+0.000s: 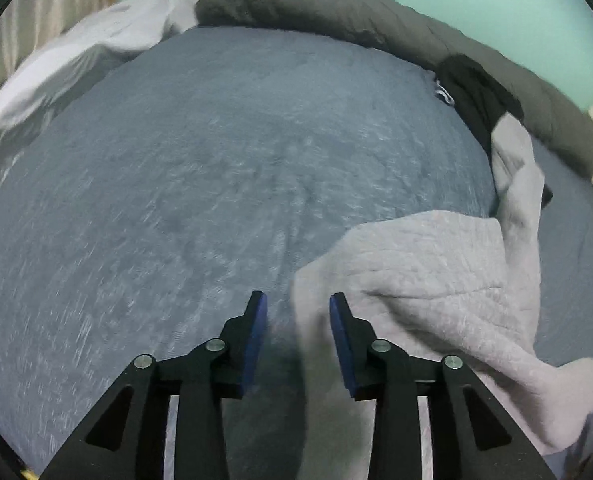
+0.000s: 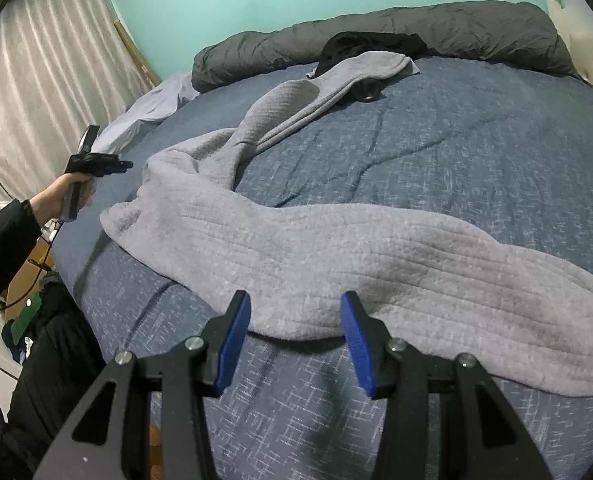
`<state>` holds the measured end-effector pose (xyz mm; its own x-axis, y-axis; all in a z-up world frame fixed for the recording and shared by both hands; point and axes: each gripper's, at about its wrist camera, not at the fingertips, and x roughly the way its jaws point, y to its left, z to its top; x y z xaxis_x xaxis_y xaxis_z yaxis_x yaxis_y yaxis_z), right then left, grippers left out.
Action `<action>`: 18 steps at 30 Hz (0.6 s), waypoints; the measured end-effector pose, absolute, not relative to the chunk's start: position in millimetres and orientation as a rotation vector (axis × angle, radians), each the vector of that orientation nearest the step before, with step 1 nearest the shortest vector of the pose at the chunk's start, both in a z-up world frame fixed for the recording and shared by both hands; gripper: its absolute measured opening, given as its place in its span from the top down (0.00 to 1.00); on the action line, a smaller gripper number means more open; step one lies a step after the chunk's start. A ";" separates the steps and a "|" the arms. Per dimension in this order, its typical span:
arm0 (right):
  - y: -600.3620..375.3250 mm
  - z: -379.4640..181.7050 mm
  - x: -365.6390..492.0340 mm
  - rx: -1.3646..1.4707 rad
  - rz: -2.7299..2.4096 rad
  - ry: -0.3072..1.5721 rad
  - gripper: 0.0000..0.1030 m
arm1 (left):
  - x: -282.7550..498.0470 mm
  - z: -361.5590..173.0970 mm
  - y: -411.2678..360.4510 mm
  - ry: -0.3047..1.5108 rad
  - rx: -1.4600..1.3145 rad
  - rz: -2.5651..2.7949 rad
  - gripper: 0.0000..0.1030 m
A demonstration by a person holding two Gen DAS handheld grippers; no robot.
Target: Fold clothes
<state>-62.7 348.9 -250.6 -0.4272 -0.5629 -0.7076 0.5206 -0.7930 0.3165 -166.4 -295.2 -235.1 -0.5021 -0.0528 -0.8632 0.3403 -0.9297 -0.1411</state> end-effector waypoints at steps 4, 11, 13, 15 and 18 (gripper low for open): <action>340.6 -251.4 -61.5 1.120 -2.206 -0.064 0.54 | -147.0 -245.4 -302.3 0.516 1.523 -2.497 0.56; 329.0 -239.1 -52.6 1.089 -2.198 -0.016 0.54 | -112.2 -270.3 -281.2 0.515 1.728 -2.512 0.44; 329.4 -233.4 -51.5 1.078 -2.203 -0.018 0.54 | -102.8 -273.3 -278.2 0.550 1.752 -2.519 0.43; 331.1 -227.9 -50.5 1.070 -2.209 -0.019 0.54 | -93.3 -273.5 -279.2 0.632 1.749 -2.531 0.42; 333.4 -223.7 -49.5 1.074 -2.217 -0.020 0.54 | -79.4 -275.0 -279.3 0.748 1.767 -2.541 0.36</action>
